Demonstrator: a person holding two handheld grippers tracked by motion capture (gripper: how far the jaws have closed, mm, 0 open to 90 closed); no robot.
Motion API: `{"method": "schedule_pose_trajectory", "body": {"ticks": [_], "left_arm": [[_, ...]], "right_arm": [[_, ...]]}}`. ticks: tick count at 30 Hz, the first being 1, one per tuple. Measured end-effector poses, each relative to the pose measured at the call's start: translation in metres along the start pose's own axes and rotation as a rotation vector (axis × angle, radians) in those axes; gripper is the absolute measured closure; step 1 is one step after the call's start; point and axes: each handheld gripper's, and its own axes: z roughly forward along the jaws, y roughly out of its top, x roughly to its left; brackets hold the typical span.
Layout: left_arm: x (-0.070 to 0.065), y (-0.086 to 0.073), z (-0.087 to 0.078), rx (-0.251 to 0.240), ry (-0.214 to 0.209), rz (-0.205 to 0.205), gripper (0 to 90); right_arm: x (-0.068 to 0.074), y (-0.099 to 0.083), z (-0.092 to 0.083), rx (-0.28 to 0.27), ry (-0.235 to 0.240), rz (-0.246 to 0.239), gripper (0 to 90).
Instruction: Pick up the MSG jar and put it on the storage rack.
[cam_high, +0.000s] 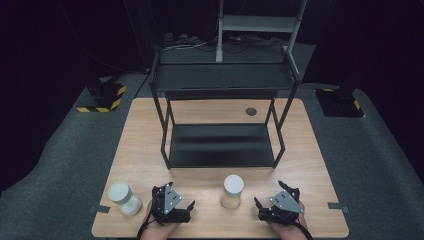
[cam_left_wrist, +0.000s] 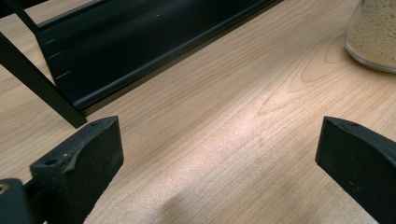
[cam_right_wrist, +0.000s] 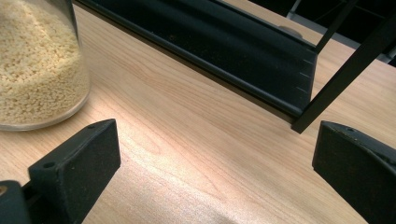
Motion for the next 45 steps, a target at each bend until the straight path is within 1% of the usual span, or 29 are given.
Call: {"method": "schedule_pose_trajectory", "body": {"ticks": [7,9,11,14,16,21,23,25,28,29,31,32,33,36,38,40,45], "left_arm": [[0.002,0.002,0.001,0.010,-0.007,-0.010,1.3],[0.002,0.000,0.000,0.003,-0.005,-0.008,1.3],[0.001,-0.001,0.000,-0.004,-0.005,-0.004,1.3],[0.002,0.002,0.001,0.012,-0.007,-0.002,1.3],[0.002,0.002,0.001,0.010,-0.012,0.000,1.3],[0.007,-0.002,-0.001,-0.008,-0.021,-0.028,1.3],[0.010,-0.004,-0.002,-0.019,-0.025,-0.033,1.2],[0.012,-0.004,-0.004,-0.025,-0.023,-0.036,1.3],[0.015,-0.004,-0.011,-0.047,-0.034,-0.047,1.2],[0.015,-0.002,-0.017,-0.059,-0.042,-0.038,1.2],[0.016,-0.002,-0.019,-0.066,-0.048,-0.033,1.2],[0.016,0.000,-0.025,-0.081,-0.056,-0.029,1.1],[0.016,0.000,-0.025,-0.081,-0.056,-0.029,1.1],[0.017,0.001,-0.033,-0.109,-0.074,-0.023,1.0],[0.017,0.003,-0.038,-0.129,-0.089,-0.005,0.9],[0.017,0.005,-0.042,-0.143,-0.098,0.004,0.8],[0.016,0.011,-0.052,-0.173,-0.120,-0.003,0.8]], "right_arm": [[-0.003,0.002,0.001,0.011,0.021,-0.005,0.2],[-0.004,0.003,0.001,0.015,0.027,-0.006,0.2],[-0.004,0.002,0.001,0.012,0.026,-0.005,0.2],[-0.003,0.000,0.000,0.001,0.019,0.001,0.2],[-0.003,0.001,0.000,0.005,0.022,-0.002,0.2],[-0.001,0.001,-0.001,0.005,0.020,-0.020,0.2],[-0.001,0.001,-0.001,0.007,0.021,-0.017,0.2],[-0.002,0.001,0.000,0.008,0.026,-0.011,0.2],[-0.003,0.000,-0.001,0.002,0.028,-0.008,0.2],[-0.003,-0.001,-0.001,-0.002,0.030,-0.008,0.2],[-0.004,-0.001,-0.001,-0.004,0.031,-0.009,0.2],[-0.004,-0.001,-0.002,-0.004,0.032,-0.006,0.2],[-0.004,-0.001,-0.002,-0.004,0.032,-0.006,0.2],[-0.005,-0.001,-0.001,-0.003,0.034,-0.001,0.2],[-0.005,-0.001,-0.001,-0.002,0.033,0.000,0.2],[-0.004,0.000,-0.001,-0.001,0.033,-0.004,0.2],[-0.004,0.000,-0.001,0.001,0.034,-0.007,0.2]]}}
